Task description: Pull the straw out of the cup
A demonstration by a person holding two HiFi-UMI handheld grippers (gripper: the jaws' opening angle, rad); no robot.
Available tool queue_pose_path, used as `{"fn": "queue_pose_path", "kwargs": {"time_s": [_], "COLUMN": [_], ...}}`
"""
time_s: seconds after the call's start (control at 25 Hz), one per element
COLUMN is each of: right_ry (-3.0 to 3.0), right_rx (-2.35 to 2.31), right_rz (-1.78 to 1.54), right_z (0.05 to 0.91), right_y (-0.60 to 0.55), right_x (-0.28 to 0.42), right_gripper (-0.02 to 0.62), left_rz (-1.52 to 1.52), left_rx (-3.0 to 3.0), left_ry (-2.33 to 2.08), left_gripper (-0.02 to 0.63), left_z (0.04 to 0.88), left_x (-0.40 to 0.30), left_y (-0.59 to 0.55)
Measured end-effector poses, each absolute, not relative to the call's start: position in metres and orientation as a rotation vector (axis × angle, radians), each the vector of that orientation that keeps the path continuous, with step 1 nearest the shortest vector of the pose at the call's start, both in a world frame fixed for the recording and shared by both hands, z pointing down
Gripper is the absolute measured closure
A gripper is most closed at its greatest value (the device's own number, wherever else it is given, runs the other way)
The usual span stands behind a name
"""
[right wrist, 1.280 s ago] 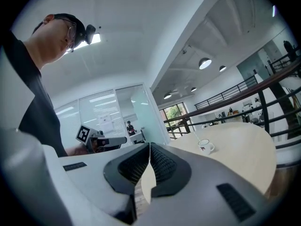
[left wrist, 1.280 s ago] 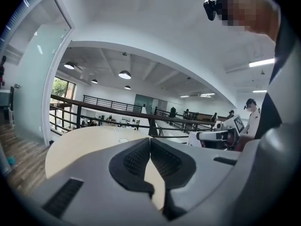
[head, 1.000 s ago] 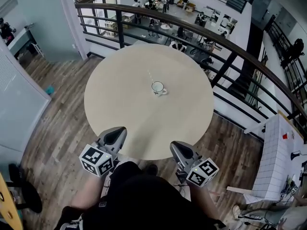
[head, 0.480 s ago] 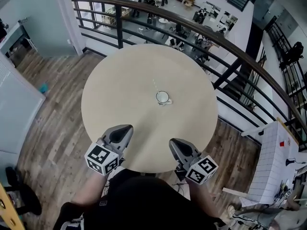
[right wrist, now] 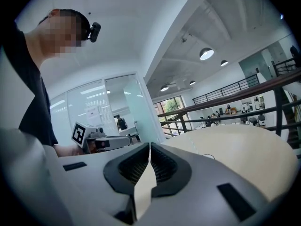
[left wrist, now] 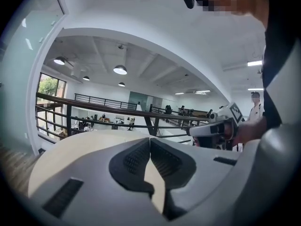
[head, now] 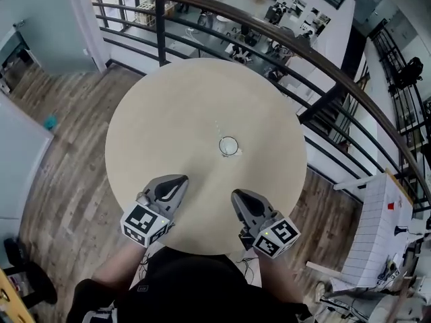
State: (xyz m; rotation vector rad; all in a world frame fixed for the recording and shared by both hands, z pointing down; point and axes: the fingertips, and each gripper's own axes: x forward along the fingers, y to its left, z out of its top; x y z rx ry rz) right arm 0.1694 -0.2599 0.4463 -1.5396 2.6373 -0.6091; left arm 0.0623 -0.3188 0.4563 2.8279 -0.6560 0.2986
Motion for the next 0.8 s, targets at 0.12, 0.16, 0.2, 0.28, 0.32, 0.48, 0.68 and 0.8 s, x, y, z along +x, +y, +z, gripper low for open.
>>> {"fn": "queue_pose_path", "kwargs": {"time_s": [0.12,0.16,0.2,0.28,0.32,0.48,0.68,0.8], "right_ry": [2.667,2.679,2.686,2.691,2.693,2.721,2.834,2.898], "right_rx": [-1.534,-1.532,-1.530,-1.529,-1.529,-1.510,-1.506,-1.504], "right_rz": [-0.627,-0.632,-0.637,-0.647,-0.649,-0.638,-0.576,-0.524], "right_z": [0.466,0.473,0.480,0.493,0.498,0.515,0.537,0.549], "right_y": [-0.275,-0.280,-0.284,-0.294,-0.300,-0.325,-0.363,-0.380], "right_x": [0.176,0.176,0.177,0.181,0.185,0.193,0.196,0.196], "right_gripper": [0.571,0.571,0.571,0.570,0.571,0.569,0.569,0.566], "left_rz": [0.314,0.316,0.318,0.320,0.320,0.321,0.314,0.308], "left_rx": [2.809,2.798,2.787,2.770,2.766,2.761,2.787,2.792], "left_ry": [-0.684,-0.692,-0.699,-0.712,-0.717,-0.733,-0.757,-0.760], "left_gripper": [0.598,0.598,0.598,0.598,0.598,0.598,0.598,0.598], "left_z": [0.471,0.477,0.483,0.494,0.499,0.517,0.531,0.542], "left_x": [0.070,0.070,0.070,0.072,0.074,0.084,0.101,0.108], "left_y": [-0.336,-0.340,-0.344,-0.351,-0.355,-0.368,-0.393,-0.405]}}
